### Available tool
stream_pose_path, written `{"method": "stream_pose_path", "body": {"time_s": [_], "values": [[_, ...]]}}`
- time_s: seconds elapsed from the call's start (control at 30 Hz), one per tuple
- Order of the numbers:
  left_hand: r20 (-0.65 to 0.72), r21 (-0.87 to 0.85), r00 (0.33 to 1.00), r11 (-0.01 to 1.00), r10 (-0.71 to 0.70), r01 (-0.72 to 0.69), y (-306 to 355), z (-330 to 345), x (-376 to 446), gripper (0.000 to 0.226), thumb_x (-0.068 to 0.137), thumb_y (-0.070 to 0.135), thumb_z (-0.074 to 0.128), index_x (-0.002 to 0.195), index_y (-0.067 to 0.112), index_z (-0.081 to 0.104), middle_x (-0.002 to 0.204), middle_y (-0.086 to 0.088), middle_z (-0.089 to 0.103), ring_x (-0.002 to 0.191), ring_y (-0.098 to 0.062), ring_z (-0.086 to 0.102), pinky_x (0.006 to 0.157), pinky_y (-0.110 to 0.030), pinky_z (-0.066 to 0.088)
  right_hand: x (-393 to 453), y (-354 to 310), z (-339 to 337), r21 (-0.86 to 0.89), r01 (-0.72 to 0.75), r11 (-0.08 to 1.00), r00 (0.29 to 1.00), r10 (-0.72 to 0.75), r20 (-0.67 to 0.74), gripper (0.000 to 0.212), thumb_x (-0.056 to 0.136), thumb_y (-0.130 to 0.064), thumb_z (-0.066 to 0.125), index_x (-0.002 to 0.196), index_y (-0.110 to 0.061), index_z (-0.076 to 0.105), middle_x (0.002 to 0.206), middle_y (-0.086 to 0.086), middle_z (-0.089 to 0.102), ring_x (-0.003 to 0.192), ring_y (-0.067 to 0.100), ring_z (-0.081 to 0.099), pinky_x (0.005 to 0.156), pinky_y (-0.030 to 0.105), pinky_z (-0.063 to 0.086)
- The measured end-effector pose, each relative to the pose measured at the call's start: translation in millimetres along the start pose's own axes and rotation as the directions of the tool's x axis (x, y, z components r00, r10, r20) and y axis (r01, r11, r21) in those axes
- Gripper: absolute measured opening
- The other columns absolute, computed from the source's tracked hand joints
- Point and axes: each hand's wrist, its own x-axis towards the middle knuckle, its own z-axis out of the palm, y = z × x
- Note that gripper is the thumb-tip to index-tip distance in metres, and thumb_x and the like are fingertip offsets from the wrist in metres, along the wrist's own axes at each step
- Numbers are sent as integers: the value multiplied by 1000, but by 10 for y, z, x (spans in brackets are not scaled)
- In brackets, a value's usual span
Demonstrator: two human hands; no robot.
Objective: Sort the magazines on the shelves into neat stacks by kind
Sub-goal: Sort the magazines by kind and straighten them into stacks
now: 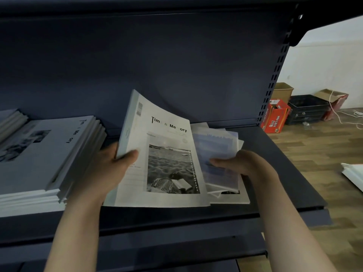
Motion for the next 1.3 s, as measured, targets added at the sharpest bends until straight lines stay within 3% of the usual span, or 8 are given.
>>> {"method": "stream_pose_path", "body": {"time_s": [0.23, 0.37, 0.5, 0.6, 0.77, 1.0, 1.1, 1.3], "values": [[23, 94, 999, 995, -39, 37, -53, 43, 16, 36, 92, 29, 54, 126, 18, 55, 82, 15, 54, 73, 1, 48, 60, -20, 36, -236, -77, 100, -224, 81, 971, 938, -151, -313, 85, 71, -63, 67, 130, -4, 46, 124, 12, 50, 114, 28, 50, 79, 34, 41], [9, 67, 999, 997, -46, 45, -80, 39, -23, 34, 92, 27, 55, 124, 15, 57, 82, 16, 54, 74, -1, 50, 61, -19, 37, -283, -157, 139, -148, 107, 983, 924, -153, -349, 87, 75, -46, 72, 133, 6, 32, 124, 16, 47, 112, 31, 52, 81, 35, 44], [10, 38, 999, 998, -54, 53, -82, -2, -67, 33, 92, 25, 56, 123, 15, 58, 92, 8, 59, 84, -13, 54, 75, -26, 37, -337, -203, 138, 62, 231, 971, 905, -191, -380, 34, 83, -15, 60, 100, -5, 32, 79, 0, 46, 87, 30, 55, 59, 29, 37], [5, -31, 998, 998, -62, 62, -77, -65, -98, 28, 91, 26, 57, 118, 19, 60, 88, 14, 59, 83, -8, 55, 76, -25, 38, -446, -260, 93, 78, 309, 948, 877, -253, -408, 23, 86, -11, 51, 97, -8, 31, 74, 1, 44, 74, 27, 49, 49, 27, 30], [-21, -223, 997, 973, -73, 66, 76, -282, -126, 21, 88, 26, 61, 108, 30, 60, 90, 16, 63, 88, -8, 59, 73, -20, 40, -648, -413, 19, 268, 454, 850, 851, -324, -413, 20, 86, -7, 52, 95, -7, 34, 74, -3, 45, 63, 12, 44, 58, 32, 42], [-216, -352, 970, 935, -114, 32, 77, -672, -137, 18, 87, 30, 62, 106, 29, 60, 83, 18, 61, 75, 4, 53, 60, -13, 35, -844, -665, -10, 92, 516, 851, 824, -464, -325, 11, 85, -13, 52, 88, -5, 59, 78, 10, 61, 79, 29, 58, 61, 31, 40], [-242, -403, 957, 914, -160, 51, -58, -844, -90, 25, 87, 28, 63, 110, 20, 64, 84, 14, 64, 74, 1, 57, 60, -14, 38, -995, -875, 86, 45, 557, 829, 794, -516, -321, 10, 86, -17, 54, 92, -12, 59, 87, 10, 64, 85, 31, 59, 75, 38, 47], [-264, -431, 942, 899, -207, 77, -410, -1365, 79, 29, 86, 24, 65, 114, 17, 64, 98, 4, 69, 84, -7, 62, 67, -19, 44, -1211, -1394, 413, -78, 620, 781, 733, -612, -296, 14, 88, -16, 53, 101, -14, 57, 91, 8, 62, 88, 30, 56, 69, 31, 37]]}}
